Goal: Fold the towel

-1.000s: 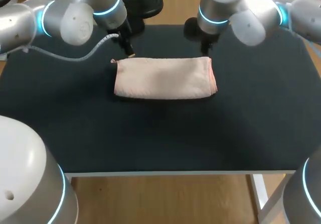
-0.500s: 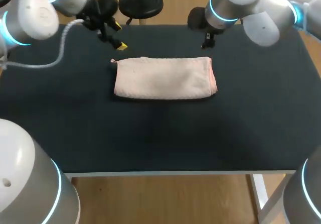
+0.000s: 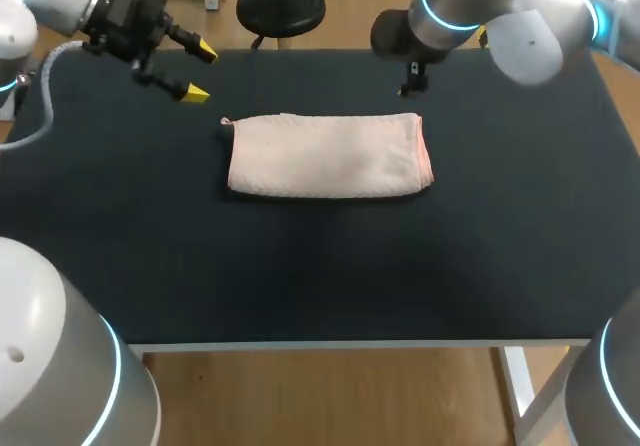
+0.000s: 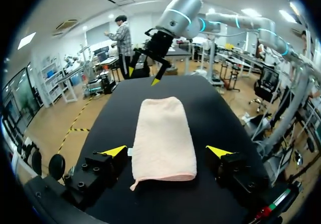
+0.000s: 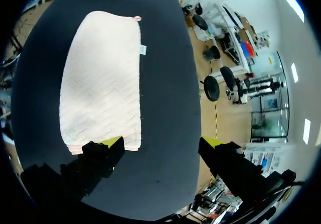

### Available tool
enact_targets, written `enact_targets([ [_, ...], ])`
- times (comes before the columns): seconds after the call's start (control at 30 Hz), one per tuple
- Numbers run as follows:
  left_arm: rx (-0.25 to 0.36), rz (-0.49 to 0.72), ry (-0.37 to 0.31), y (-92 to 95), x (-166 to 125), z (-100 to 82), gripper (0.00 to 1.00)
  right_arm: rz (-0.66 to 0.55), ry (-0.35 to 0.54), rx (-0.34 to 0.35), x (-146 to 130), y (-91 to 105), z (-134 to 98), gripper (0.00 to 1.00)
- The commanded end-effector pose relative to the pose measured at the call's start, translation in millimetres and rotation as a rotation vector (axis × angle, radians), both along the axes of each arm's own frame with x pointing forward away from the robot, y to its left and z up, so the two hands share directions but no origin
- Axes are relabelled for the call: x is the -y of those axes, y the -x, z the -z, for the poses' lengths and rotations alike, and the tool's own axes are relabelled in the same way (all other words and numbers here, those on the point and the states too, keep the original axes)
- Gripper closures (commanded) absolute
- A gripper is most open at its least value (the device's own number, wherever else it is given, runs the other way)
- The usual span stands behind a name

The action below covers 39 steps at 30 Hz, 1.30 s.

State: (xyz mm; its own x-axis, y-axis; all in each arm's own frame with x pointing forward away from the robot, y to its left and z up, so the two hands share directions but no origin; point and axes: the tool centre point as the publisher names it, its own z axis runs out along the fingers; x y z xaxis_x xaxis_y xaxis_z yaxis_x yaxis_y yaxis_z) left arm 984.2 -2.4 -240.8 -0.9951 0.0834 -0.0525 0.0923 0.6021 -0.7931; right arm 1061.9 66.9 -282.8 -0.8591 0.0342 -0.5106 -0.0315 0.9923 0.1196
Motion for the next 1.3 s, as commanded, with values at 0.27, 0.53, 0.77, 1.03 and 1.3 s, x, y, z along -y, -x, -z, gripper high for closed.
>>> enact_targets([
  [0.27, -0.071, 0.098, -0.025, -13.5, 1.0, -1.6, 0.0, 0.216, -0.204, -0.142, 18.9, -12.1, -6.8, 0.0],
  [0.53, -0.071, 0.098, -0.025, -13.5, 1.0, -1.6, 0.0, 0.698, -0.688, -0.431, 34.0, 10.0, 35.2, 0.0],
  [0.77, -0.071, 0.098, -0.025, -13.5, 1.0, -1.6, 0.0, 0.879, -0.992, -0.571, 33.7, 28.3, 54.3, 0.0],
  [1.03, -0.071, 0.098, -0.025, -13.5, 1.0, -1.6, 0.0, 1.039, -1.096, -0.704, 41.8, 44.4, 74.9, 0.0],
  [1.3, -0.071, 0.098, -0.025, -13.5, 1.0, -1.6, 0.0, 1.103, -1.186, -0.878, 43.1, 63.4, 99.2, 0.0],
])
